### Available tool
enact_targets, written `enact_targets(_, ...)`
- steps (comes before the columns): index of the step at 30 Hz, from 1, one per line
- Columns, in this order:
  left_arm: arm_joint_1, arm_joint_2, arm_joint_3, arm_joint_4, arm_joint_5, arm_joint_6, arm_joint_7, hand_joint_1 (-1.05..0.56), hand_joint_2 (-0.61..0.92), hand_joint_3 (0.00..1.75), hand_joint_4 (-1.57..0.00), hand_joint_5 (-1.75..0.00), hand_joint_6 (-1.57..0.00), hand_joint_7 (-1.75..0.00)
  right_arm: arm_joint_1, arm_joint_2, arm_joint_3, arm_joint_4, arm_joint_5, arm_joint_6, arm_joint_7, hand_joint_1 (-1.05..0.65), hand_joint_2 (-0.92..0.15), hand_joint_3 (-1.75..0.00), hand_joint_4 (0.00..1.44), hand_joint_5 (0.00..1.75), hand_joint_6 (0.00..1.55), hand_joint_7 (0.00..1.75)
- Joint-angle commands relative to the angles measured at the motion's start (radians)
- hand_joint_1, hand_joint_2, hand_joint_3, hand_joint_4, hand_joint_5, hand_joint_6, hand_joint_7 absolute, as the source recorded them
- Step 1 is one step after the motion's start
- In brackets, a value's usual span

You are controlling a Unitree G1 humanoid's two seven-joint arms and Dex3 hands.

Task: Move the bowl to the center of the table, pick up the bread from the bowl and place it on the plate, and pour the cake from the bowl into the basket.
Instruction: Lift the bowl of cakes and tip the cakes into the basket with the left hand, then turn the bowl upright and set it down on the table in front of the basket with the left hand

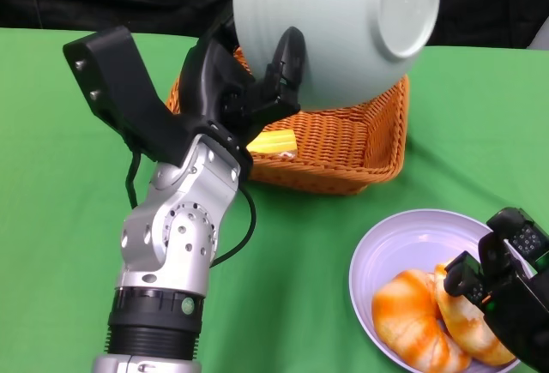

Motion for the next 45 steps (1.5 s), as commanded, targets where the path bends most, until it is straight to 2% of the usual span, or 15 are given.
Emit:
enact_targets(1, 0.002, -0.074, 0.021, -0.032, -0.043, 0.020, 0.030, -0.12, 0.45, 1.56, -0.93, -1.75, -0.79, -1.75, 0.006, -0.016, -0.009, -0.017, 0.018, 0.007, -0.009, -0.16, -0.69, -1.05, 0.85, 1.75, 0.62, 1.75)
enact_targets(12, -0.019, -0.091, 0.107, -0.032, -0.251, 0.147, 0.154, -0.17, 0.39, 1.63, -0.94, -1.75, -0.78, -1.75, 0.008, -0.022, -0.010, -0.024, 0.024, 0.013, -0.012, -0.17, -0.69, -1.06, 0.84, 1.75, 0.62, 1.74)
enact_targets(27, -0.020, -0.088, 0.116, -0.035, -0.365, 0.171, 0.230, -0.21, 0.46, 1.51, -0.96, -1.75, -0.75, -1.75, 0.013, -0.026, -0.008, -0.035, 0.024, 0.016, -0.020, -0.17, -0.70, -1.02, 0.84, 1.75, 0.61, 1.73)
enact_targets(32, 0.031, -0.019, 0.012, -0.104, -0.243, 0.169, 0.126, -0.18, 0.44, 1.57, -0.95, -1.75, -0.77, -1.75, 0.015, -0.024, -0.008, -0.037, 0.029, 0.015, -0.020, -0.17, -0.71, -1.03, 0.83, 1.75, 0.60, 1.74)
enact_targets(45, 0.071, 0.015, 0.010, -0.189, -0.183, 0.200, 0.027, -0.17, 0.46, 1.53, -0.94, -1.75, -0.79, -1.75, 0.011, -0.030, -0.010, -0.032, 0.032, 0.018, -0.029, -0.17, -0.70, -1.02, 0.84, 1.75, 0.60, 1.71)
